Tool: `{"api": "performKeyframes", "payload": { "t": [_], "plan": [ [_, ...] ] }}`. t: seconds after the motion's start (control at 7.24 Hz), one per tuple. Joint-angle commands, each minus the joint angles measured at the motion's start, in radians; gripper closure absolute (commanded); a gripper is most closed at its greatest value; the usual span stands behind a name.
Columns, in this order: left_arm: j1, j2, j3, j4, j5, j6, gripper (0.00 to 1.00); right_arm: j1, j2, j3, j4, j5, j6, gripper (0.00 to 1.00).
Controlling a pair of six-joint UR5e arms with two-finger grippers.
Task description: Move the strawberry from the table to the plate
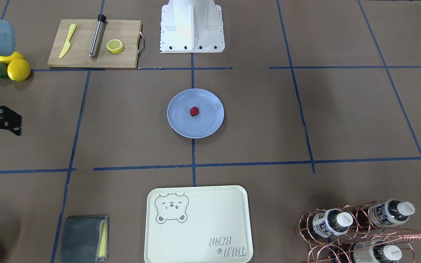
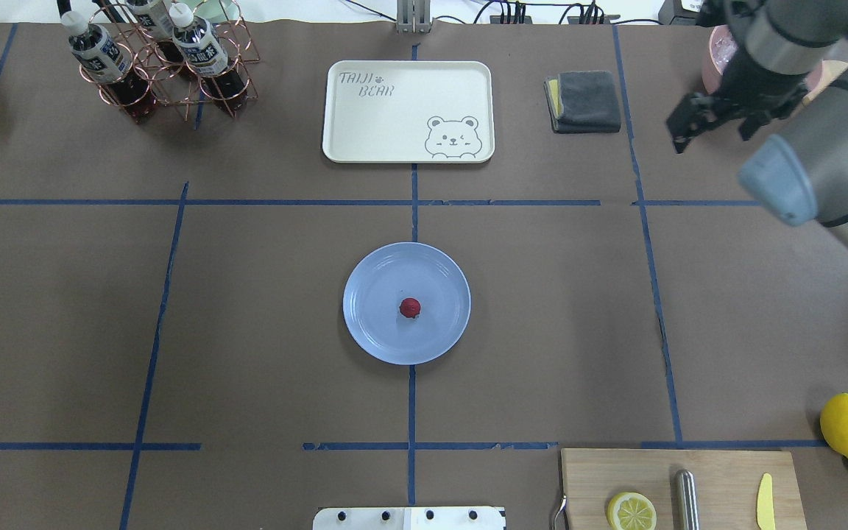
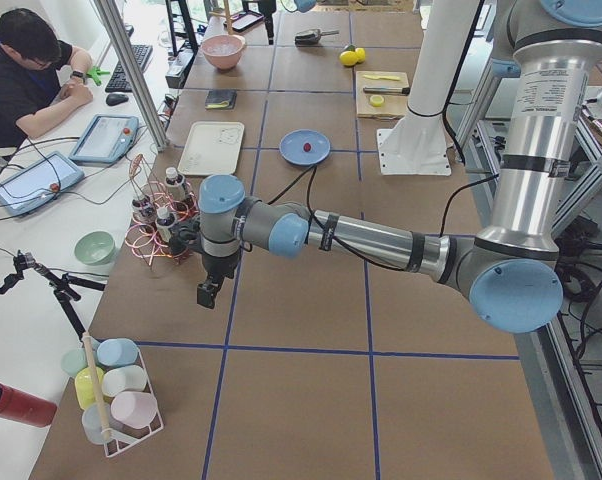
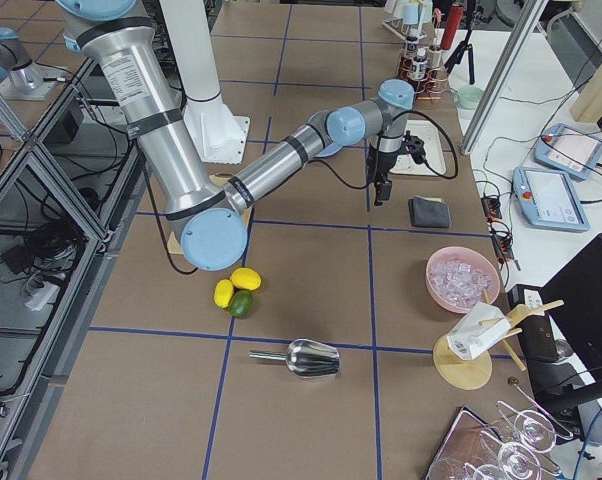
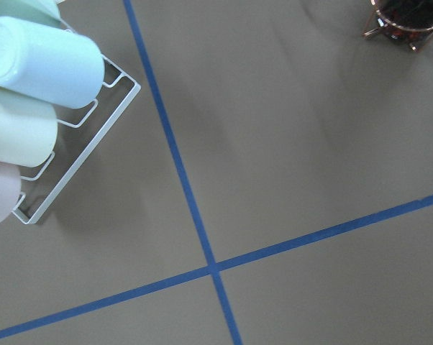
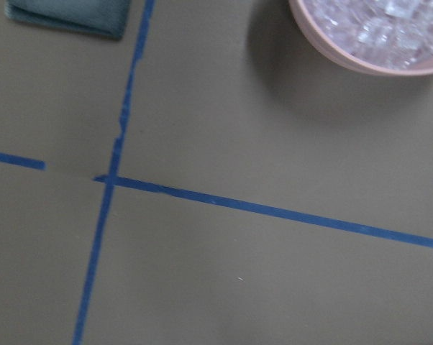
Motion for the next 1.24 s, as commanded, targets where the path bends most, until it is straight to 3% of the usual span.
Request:
{"api": "performKeyframes", "payload": {
  "t": [0.0,0.14,0.28,0.41,0.55,0.83,1.11],
  "plan": [
    [-0.051,0.040,0.007,0.017,-0.002,0.078,0.00,0.179,-0.170,-0.011,0.005,0.076,-0.290,0.00],
    [-0.052,0.066,0.019,0.013,-0.005,0.087,0.00,0.251,-0.225,-0.028,0.005,0.096,-0.328,0.00],
    [-0.060,0.078,0.044,0.011,-0.069,0.116,0.00,0.287,-0.250,-0.050,0.005,0.108,-0.363,0.00],
    [-0.066,0.082,0.056,0.008,-0.094,0.116,0.00,0.300,-0.237,-0.060,0.008,0.115,-0.367,0.00],
    [-0.066,0.083,0.056,0.010,-0.094,0.116,0.00,0.300,-0.241,-0.067,0.046,0.115,-0.373,0.00],
    [-0.066,0.094,0.085,0.010,-0.095,0.113,0.00,0.310,-0.250,-0.206,0.211,0.118,-0.367,0.00],
    [-0.066,0.092,0.093,0.010,-0.097,0.077,0.00,0.335,-0.260,-0.241,0.227,0.151,-0.368,0.00]
  ]
}}
